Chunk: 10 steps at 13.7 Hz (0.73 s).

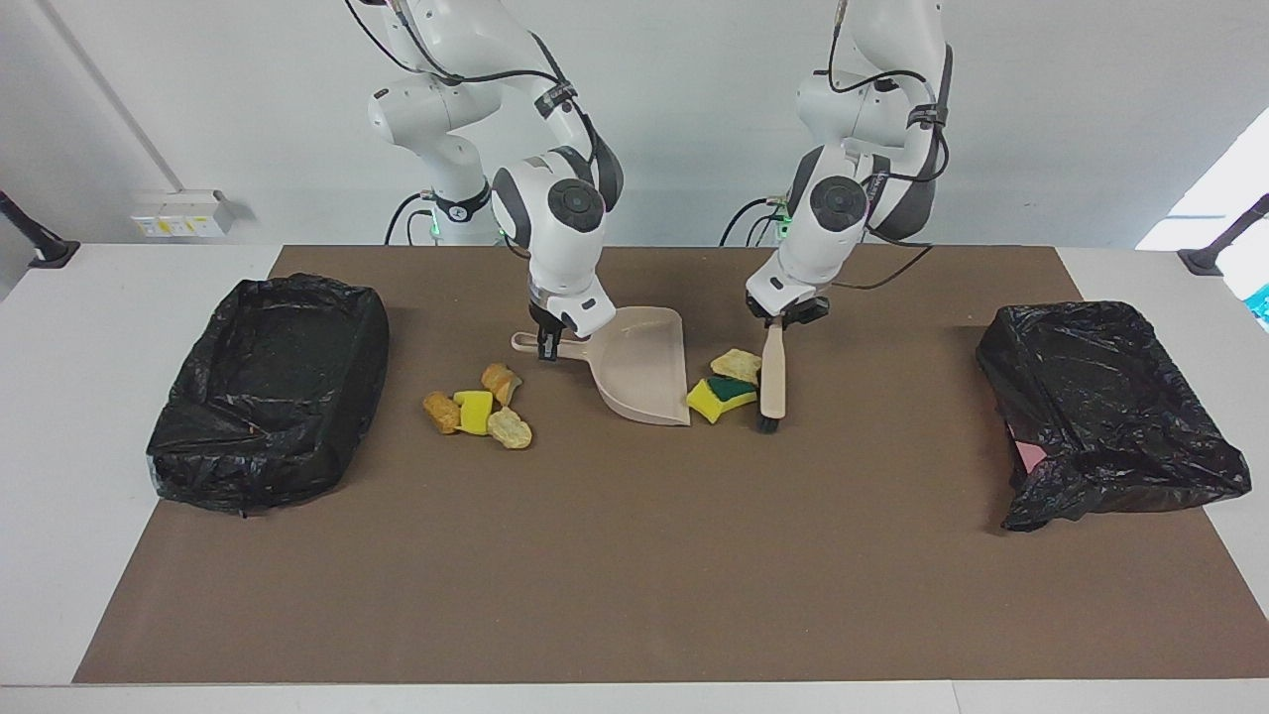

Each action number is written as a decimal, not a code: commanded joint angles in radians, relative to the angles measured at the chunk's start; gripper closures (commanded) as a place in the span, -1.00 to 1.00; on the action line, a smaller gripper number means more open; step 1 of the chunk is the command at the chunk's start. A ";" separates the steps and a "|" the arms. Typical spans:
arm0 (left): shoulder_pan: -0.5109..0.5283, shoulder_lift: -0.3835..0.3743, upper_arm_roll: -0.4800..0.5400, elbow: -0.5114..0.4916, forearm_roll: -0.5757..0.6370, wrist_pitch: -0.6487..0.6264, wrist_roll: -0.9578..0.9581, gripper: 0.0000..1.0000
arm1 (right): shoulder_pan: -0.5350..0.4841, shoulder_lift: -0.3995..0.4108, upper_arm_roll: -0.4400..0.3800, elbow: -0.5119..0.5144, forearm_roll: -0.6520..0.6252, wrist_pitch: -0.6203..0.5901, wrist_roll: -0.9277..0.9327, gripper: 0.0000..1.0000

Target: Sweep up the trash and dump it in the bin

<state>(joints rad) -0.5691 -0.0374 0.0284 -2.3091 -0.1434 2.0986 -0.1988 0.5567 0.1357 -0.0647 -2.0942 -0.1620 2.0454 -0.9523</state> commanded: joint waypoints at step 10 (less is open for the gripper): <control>-0.206 0.000 0.024 -0.006 -0.067 0.101 -0.098 1.00 | -0.012 -0.025 0.002 -0.038 -0.005 0.018 0.024 1.00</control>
<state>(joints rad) -0.7975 -0.0362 0.0368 -2.3100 -0.1958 2.1871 -0.2534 0.5564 0.1349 -0.0654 -2.0964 -0.1619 2.0454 -0.9505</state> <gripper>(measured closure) 0.740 0.683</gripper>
